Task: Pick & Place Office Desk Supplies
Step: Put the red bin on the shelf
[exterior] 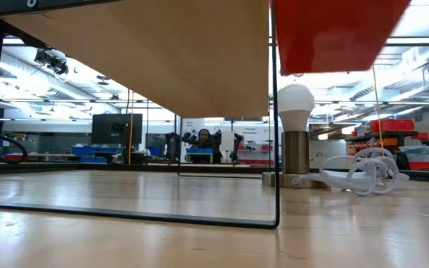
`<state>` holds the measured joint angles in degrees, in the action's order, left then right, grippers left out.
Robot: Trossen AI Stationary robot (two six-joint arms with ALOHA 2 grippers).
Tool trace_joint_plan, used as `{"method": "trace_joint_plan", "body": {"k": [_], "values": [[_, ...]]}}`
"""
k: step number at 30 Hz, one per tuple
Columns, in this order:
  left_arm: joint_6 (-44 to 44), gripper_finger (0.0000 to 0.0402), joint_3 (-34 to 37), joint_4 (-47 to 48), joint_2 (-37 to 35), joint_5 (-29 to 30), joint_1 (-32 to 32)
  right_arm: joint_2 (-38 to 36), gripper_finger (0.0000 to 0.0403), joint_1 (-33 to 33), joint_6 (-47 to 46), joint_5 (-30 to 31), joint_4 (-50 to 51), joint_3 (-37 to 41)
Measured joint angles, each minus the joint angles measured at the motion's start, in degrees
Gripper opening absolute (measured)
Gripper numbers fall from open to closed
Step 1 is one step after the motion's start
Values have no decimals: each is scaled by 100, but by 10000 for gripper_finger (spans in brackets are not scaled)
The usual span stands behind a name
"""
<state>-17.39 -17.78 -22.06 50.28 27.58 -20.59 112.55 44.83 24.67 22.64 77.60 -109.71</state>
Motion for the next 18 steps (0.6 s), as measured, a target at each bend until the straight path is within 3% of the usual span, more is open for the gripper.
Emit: {"method": "trace_joint_plan", "body": {"k": [10, 18], "values": [[155, 50, 0, 2, 0, -267, 249, 0, 9, -49, 795, 115, 306, -640], [169, 50, 0, 4, 0, -280, 311, 0, 9, -364, 1775, 74, 70, -690]]}}
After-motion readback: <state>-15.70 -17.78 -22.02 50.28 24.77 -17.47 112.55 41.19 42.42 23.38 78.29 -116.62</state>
